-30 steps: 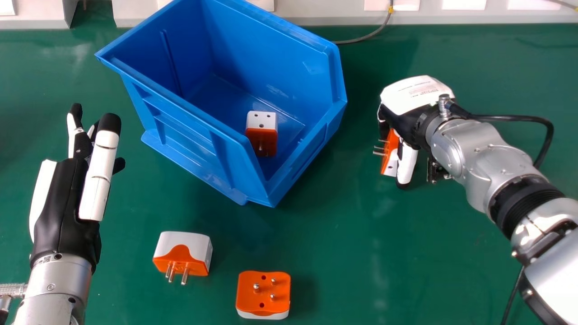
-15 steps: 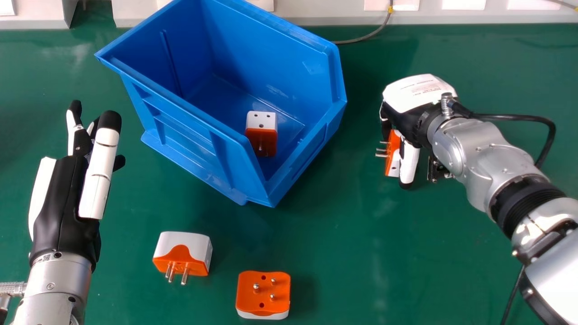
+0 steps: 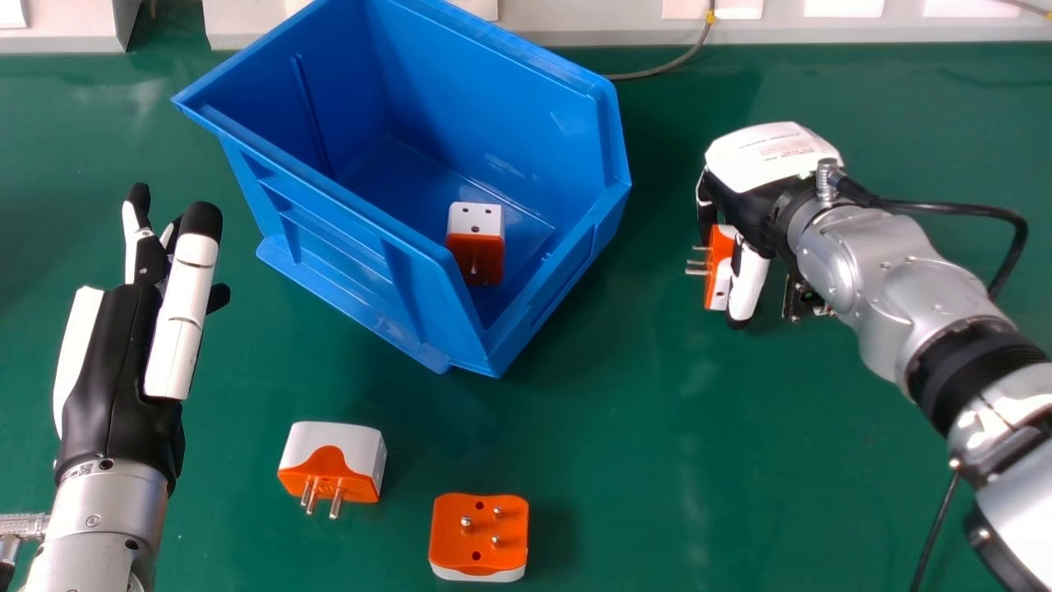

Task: Pick all objects and put in blue box

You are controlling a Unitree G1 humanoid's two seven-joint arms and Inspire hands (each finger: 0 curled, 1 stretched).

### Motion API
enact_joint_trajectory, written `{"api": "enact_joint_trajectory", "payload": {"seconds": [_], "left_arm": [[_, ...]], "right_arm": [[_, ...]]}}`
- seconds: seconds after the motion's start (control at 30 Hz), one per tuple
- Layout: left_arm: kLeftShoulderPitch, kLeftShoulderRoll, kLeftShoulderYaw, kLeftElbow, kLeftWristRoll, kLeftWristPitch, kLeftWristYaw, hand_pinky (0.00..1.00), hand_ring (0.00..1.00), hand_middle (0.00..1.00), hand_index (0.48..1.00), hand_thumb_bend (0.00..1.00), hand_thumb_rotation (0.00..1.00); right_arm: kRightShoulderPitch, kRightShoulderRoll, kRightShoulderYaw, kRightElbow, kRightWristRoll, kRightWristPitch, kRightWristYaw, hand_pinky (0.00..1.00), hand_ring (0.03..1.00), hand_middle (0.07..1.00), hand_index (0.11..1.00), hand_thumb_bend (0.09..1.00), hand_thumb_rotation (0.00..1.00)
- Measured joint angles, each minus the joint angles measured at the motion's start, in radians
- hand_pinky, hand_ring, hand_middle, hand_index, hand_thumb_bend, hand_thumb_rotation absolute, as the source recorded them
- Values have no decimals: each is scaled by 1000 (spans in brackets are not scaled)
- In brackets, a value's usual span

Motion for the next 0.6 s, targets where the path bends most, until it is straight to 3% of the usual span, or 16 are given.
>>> {"api": "enact_joint_trajectory", "payload": {"seconds": [0.27, 0.6], "left_arm": [[-10, 2, 2, 8, -1, 2, -3, 872, 960, 968, 991, 660, 1000], [-37, 6, 7, 52, -1, 1, -8, 872, 960, 968, 992, 659, 1000]], "right_arm": [[127, -133, -107, -348, 53, -2, 82, 354, 434, 503, 493, 504, 2], [347, -245, -244, -808, 83, 13, 182, 337, 436, 510, 499, 498, 1]]}}
